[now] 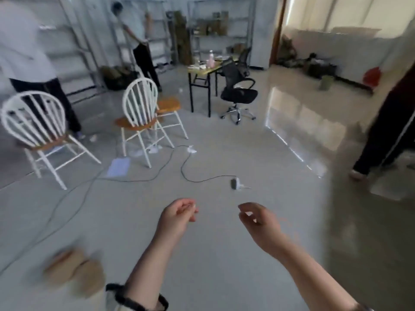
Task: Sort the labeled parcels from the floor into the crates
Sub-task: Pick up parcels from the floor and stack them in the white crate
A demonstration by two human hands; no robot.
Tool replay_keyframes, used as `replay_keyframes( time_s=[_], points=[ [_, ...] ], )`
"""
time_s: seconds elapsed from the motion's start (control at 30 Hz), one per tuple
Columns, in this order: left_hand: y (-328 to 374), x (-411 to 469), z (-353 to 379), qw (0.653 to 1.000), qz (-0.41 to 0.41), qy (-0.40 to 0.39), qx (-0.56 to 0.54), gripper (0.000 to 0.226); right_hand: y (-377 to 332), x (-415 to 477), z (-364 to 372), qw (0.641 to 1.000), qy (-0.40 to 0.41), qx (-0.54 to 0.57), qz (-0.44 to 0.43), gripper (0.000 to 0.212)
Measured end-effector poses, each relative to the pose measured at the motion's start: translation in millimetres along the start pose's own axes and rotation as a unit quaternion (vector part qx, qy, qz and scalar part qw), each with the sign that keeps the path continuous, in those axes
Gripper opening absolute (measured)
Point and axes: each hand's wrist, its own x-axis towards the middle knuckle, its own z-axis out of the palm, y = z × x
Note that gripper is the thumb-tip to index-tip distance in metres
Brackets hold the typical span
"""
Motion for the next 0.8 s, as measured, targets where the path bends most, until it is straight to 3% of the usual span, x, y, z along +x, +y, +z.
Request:
replay_keyframes(
  time_s=[0.23,0.43,0.63,0.8],
  points=[
    [-41,-8,-111,0.968,-0.075,0.227,-0.074,0.014,-64,77,99,0.976,-0.186,-0.041,-0.104,0.022],
    [-92,-47,-175,0.898,-0.178,0.381,-0.129,0.008,-110,109,194,0.926,-0.336,-0.083,-0.152,0.026],
    [-158,-66,-243,0.828,-0.249,0.468,-0.181,0.014,-143,103,290,0.869,-0.459,-0.093,-0.162,0.025],
    [-215,-27,-327,0.821,-0.28,0.461,-0.186,0.015,-171,126,387,0.87,-0.468,-0.103,-0.119,0.023]
  ],
)
